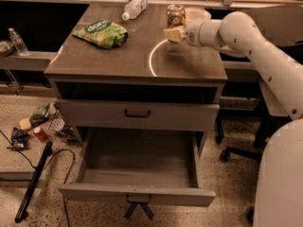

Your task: Move orange can near paper bowl

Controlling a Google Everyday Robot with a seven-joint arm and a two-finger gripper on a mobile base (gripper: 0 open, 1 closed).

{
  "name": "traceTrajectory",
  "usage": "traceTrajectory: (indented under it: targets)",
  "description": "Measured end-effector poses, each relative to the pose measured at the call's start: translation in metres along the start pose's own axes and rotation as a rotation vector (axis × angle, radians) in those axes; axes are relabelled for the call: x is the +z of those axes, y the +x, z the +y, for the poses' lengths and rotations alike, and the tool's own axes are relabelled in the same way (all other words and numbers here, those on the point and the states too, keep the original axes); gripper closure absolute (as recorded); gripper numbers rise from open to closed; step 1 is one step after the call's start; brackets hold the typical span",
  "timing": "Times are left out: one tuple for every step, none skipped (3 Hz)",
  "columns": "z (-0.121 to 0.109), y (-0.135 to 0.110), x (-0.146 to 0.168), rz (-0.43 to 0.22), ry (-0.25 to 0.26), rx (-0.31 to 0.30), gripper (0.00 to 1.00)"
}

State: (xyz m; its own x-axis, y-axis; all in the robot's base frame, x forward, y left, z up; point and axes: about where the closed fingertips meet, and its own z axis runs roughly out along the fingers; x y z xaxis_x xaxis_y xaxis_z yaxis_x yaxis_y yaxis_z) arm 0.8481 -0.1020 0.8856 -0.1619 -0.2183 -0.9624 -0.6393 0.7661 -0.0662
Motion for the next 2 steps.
traceTrajectory:
  targets:
    - [-0.041,0.007,-0.006,-0.016,0.088,0.016,1.0]
    - [-0.076,0.013,0.001,-0.031,0.149,0.047,1.0]
